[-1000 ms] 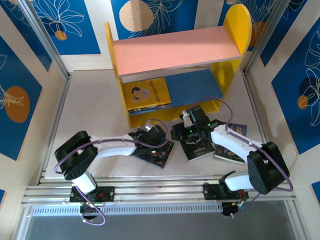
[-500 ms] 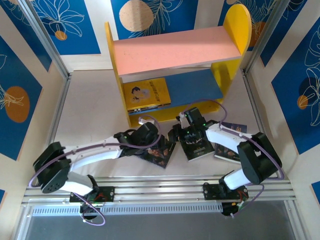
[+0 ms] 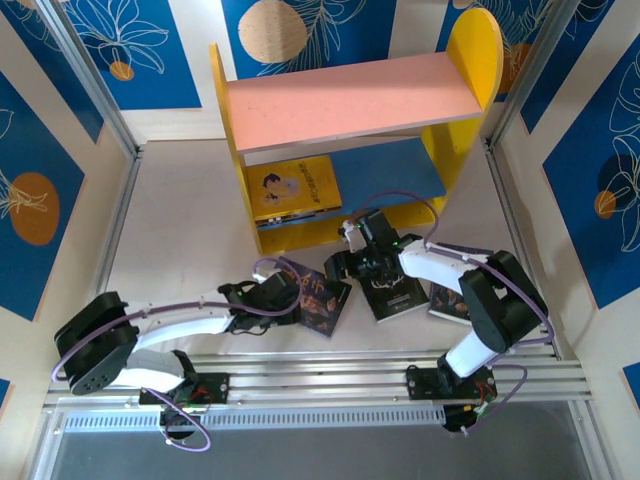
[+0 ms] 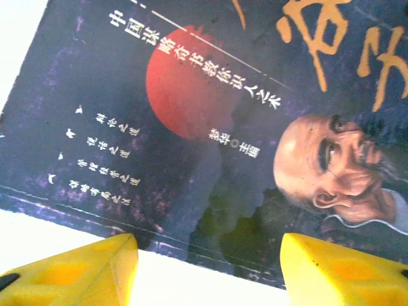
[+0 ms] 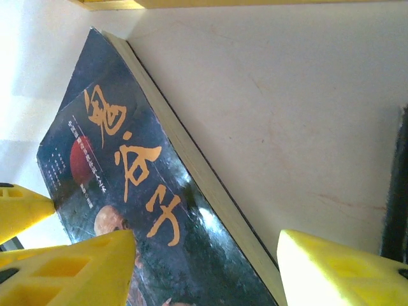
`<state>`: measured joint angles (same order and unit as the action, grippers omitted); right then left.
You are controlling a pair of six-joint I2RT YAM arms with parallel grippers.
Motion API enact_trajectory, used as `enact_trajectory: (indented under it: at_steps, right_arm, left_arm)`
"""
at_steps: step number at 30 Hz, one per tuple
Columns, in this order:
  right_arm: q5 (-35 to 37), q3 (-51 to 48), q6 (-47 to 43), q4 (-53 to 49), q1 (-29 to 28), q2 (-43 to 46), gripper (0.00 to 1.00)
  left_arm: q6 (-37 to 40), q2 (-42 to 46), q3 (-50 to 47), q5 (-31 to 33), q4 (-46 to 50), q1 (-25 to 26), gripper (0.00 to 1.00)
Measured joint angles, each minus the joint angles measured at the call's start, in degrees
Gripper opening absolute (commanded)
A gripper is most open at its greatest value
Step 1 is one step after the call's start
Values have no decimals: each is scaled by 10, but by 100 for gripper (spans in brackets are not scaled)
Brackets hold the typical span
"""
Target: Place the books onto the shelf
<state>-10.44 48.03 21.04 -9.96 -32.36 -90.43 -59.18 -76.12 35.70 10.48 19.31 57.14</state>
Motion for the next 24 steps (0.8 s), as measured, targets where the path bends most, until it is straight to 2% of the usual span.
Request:
enact_trajectory:
  at_steps: [13, 24]
  right_arm:
    - [12, 10, -15, -4, -12, -30, 59]
    - [18, -12, -12, -14, -22, -21, 57]
  left_arm:
    - [-2, -5, -2, 0, -5, -2, 63]
    - [29, -38, 7, -1, -48, -31, 63]
